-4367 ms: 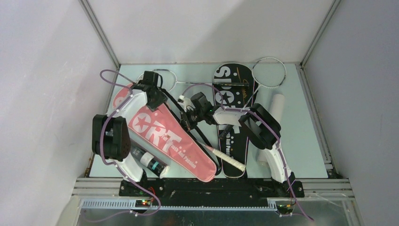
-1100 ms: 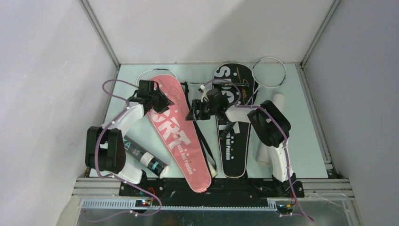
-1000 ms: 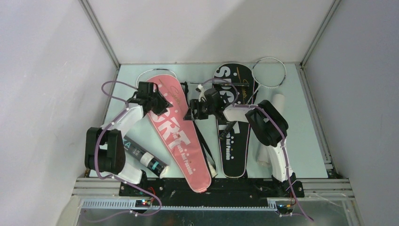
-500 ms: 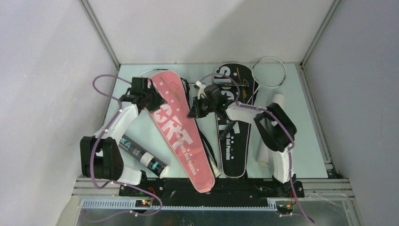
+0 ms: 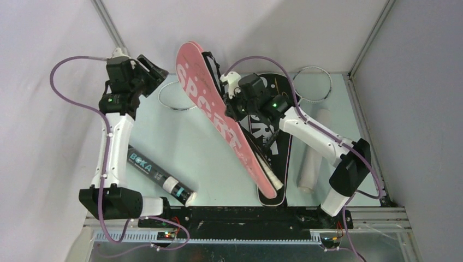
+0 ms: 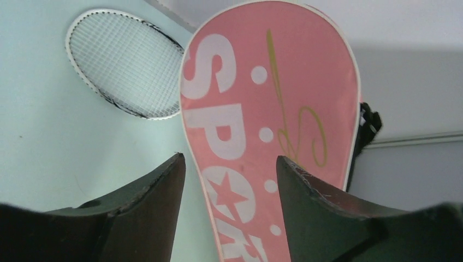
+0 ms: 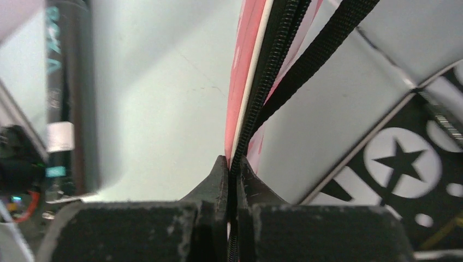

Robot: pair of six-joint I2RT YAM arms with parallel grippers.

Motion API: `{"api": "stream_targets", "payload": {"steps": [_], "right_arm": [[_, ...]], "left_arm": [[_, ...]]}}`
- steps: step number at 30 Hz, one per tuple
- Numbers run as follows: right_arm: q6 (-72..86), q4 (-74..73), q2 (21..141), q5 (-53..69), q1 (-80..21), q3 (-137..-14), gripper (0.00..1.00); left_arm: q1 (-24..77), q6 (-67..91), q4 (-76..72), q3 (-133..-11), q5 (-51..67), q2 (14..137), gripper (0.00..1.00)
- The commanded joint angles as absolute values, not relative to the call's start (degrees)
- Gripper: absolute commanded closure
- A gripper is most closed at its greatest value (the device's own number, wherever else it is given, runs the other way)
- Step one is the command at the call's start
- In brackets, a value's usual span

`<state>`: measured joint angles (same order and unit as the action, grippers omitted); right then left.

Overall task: Pack up the badminton gear
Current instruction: Pick up the racket bag from the center of the board.

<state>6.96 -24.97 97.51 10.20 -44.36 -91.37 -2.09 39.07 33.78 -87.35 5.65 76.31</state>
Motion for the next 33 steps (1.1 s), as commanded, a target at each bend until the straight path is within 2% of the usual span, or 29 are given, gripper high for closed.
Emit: {"api": "stream_targets", "payload": {"steps": [1, 5, 9, 17, 22, 28, 33], "right_arm": [[-9.5, -37.1, 95.0, -4.2, -48.8, -99.5, 1.0], [-17.5, -36.1, 96.3, -15.0, -52.6, -95.4, 1.0], [-17.6, -33.0, 98.8, -21.5, -57.7, -89.8, 1.0], [-12.3, -25.4, 98.4, -20.2, -62.3, -82.0, 1.0], [-11.9, -24.6, 99.1, -18.6, -63.0, -81.2, 1.0], [-13.4, -22.5, 99.1, -17.1, -64.6, -80.2, 1.0], [-12.5, -21.0, 98.1, -15.3, -65.3, -79.7, 0.96]], "left_arm": [[-4.7, 38.9, 34.1, -88.0, 10.4, 75.9, 0.31], [-7.8, 37.9, 30.2, -85.3, 15.6, 76.4, 0.25], [-9.6, 37.4, 27.1, -78.4, 15.1, 75.8, 0.19], [-12.2, 39.4, 22.0, -69.6, 21.1, 77.4, 0.15], [-12.4, 38.9, 22.3, -67.7, 19.6, 77.3, 0.15], [-12.5, 40.7, 20.4, -67.3, 21.9, 77.8, 0.19], [-12.6, 40.1, 20.3, -67.0, 21.5, 77.5, 0.36]]}}
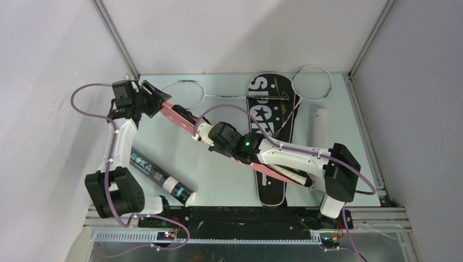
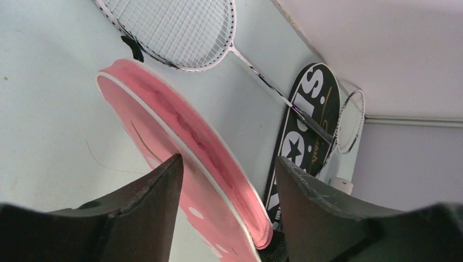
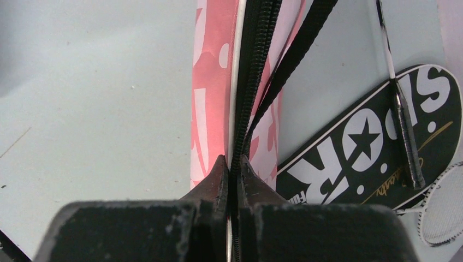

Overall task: Pack up the badminton gear
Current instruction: Pick up the racket bag from the center of the board.

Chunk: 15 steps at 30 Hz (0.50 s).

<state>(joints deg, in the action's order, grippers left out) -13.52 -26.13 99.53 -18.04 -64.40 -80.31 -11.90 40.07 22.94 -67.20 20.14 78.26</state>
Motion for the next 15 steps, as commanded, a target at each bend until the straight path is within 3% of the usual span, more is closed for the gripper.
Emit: {"api": "stream_targets", "payload": {"steps": [1, 6, 9, 11, 15], "right_arm": [[-12.5, -20.6, 97.6, -15.0, -65.4, -79.4, 0.95], [-11.8, -19.2, 96.7, -13.4, -65.4, -79.1, 0.93], [-10.7, -18.4, 95.6, -11.5, -65.0, -79.1, 0.83], [-9.0, -17.1, 94.3, -6.7, -63.8, -80.3, 0.71], [-4.3, -15.0, 94.2, 4.1, -60.3, -86.9, 0.57]], "left_arm": [[-12.6, 40.1, 20.2, -67.0, 21.9, 77.5, 0.44], [-13.0, 40.7, 19.3, -66.2, 23.1, 77.3, 0.78], [-13.1, 40.3, 19.0, -66.0, 23.3, 76.8, 0.97], [-13.1, 39.9, 19.3, -66.3, 23.6, 76.6, 1.0], [-13.1, 39.6, 19.5, -66.1, 24.7, 76.5, 1.0]]}}
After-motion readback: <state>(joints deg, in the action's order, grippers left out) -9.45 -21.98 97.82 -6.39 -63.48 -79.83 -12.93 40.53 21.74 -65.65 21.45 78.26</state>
